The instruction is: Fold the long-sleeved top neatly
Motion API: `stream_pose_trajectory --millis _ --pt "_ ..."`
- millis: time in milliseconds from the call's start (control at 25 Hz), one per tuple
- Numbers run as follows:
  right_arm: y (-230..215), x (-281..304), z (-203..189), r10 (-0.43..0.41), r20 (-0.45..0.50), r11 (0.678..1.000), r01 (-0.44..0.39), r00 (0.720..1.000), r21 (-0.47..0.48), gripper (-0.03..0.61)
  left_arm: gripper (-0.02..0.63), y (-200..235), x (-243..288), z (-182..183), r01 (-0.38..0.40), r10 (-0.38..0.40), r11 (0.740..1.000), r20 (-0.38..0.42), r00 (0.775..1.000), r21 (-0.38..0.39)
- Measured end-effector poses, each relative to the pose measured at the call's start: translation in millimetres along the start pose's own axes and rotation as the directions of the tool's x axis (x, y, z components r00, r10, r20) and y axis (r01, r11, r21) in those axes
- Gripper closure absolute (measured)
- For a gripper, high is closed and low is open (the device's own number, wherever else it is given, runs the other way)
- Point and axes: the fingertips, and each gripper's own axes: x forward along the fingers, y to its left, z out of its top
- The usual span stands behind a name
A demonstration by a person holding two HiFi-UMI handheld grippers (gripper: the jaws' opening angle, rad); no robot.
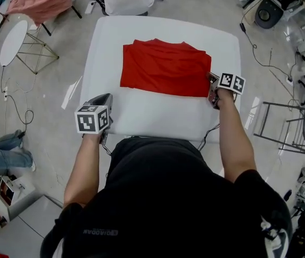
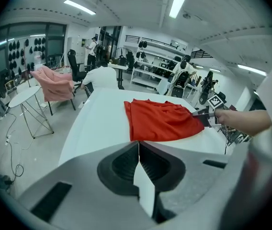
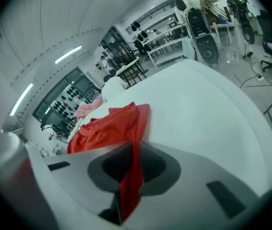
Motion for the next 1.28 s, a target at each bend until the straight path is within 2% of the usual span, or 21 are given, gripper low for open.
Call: stream_pose_trajectory --millis 160,400,520,720,960,1120,1280 --pt "-10.5 -25.3 4.5 -0.055 0.033 0.998 0.056 0.998 -0.040 0.534 0.606 1.1 7.1 4.9 0.029 -0.029 0.999 -0.007 1.000 0.030" --pt "-31.1 -83.0 15.7 -0.184 0.094 0.975 0.194 0.978 -0.106 0.533 0.606 -12.7 22.8 9.8 0.100 -0.098 0.991 -0.018 0.995 0.085" --pt "-24.1 -109.9 32.2 -0.191 0.133 0.971 0.207 0.972 -0.119 0.534 0.606 -22.0 29.8 13.6 0.128 -0.126 0.986 -0.025 0.992 0.107" --pt "52.5 -135.4 56.8 -0.060 0.175 0.981 0.090 0.983 -0.169 0.535 0.606 -29.8 33.0 17.0 0.164 -0.161 0.978 -0.030 0.986 0.128" --pt "169.6 -110.7 62.1 0.091 0.149 0.961 -0.048 0.985 -0.271 0.536 0.606 -23.6 25.2 15.4 0.178 -0.178 0.976 -0.014 0.984 0.125" --pt "221.9 -53.9 40.4 0.092 0.102 0.952 -0.058 0.991 -0.301 0.535 0.606 -12.3 15.5 7.7 0.171 -0.172 0.980 -0.005 0.985 0.103" --pt "244.9 23.8 5.4 0.007 0.046 0.959 0.006 0.999 -0.282 0.534 0.606 7.7 3.2 -1.8 0.156 -0.156 0.984 -0.003 0.988 0.081"
